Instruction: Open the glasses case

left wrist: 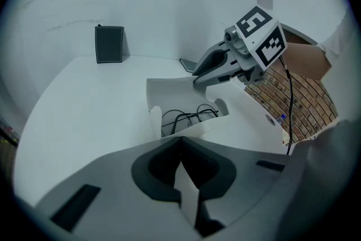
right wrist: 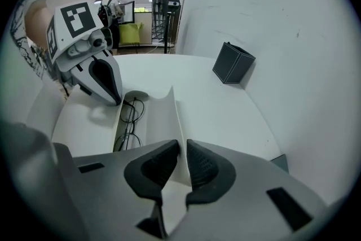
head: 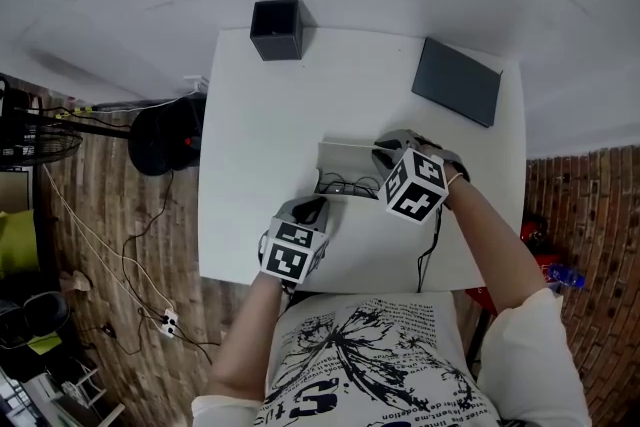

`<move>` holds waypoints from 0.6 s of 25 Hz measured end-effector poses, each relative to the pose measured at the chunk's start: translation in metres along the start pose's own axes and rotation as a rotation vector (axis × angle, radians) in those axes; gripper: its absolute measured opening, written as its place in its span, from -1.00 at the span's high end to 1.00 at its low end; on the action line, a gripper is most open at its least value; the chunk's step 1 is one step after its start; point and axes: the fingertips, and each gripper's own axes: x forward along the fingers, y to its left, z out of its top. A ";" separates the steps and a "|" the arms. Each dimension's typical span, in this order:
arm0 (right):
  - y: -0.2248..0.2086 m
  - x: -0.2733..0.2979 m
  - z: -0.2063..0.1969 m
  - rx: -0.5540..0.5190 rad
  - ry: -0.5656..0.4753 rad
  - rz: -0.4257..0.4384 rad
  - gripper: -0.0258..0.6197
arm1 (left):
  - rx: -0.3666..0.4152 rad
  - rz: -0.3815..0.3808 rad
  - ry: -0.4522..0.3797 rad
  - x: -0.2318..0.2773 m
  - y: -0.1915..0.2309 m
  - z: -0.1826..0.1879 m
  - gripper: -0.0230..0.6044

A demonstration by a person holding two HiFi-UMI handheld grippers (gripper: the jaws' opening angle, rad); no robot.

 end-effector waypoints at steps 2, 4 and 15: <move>-0.003 0.003 -0.001 0.009 -0.011 0.001 0.71 | -0.002 0.001 -0.002 0.001 0.000 0.001 0.88; -0.005 0.005 -0.002 0.016 -0.021 0.001 0.68 | -0.005 0.001 -0.004 0.001 0.001 0.001 0.88; -0.010 0.005 -0.006 0.082 -0.014 -0.021 0.50 | -0.002 0.016 0.014 0.003 0.001 0.002 0.88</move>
